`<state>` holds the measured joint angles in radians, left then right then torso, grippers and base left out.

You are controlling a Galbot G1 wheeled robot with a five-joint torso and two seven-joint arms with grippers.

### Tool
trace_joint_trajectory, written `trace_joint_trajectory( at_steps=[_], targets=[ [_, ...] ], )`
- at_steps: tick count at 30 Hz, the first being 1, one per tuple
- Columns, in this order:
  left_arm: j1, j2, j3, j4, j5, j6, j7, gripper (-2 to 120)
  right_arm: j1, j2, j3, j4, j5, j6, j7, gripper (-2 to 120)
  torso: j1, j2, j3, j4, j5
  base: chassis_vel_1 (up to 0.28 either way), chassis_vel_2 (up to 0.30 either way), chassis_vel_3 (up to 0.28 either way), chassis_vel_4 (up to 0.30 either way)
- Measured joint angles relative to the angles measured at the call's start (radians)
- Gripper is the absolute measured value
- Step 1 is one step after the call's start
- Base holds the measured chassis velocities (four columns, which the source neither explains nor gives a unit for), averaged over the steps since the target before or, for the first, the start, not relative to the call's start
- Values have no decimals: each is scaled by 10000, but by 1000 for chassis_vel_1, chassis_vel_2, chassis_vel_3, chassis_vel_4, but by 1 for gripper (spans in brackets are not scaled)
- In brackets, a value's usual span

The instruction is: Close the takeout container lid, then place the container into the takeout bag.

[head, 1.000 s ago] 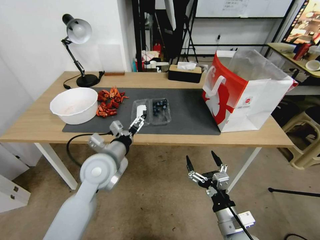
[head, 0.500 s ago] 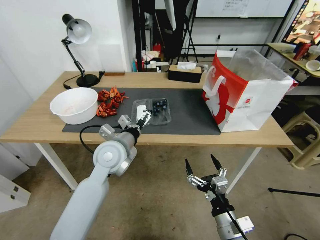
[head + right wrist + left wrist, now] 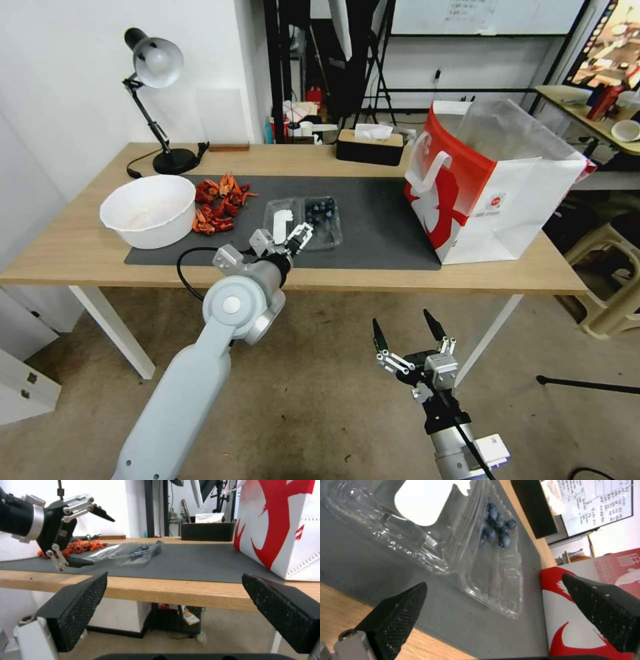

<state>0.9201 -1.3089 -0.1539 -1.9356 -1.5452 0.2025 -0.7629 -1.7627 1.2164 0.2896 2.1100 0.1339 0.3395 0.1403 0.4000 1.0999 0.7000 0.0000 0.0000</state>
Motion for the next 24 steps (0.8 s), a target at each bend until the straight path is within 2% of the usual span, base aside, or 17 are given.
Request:
trace_joint_trajectory(
  at_steps=[24],
  targets=[
    [-326, -270, -47, 868, 239, -342, 341, 100, -13, 14, 6, -136, -12, 76, -4, 100, -1, 3, -1, -1, 1, 0, 0, 0, 0]
  ],
)
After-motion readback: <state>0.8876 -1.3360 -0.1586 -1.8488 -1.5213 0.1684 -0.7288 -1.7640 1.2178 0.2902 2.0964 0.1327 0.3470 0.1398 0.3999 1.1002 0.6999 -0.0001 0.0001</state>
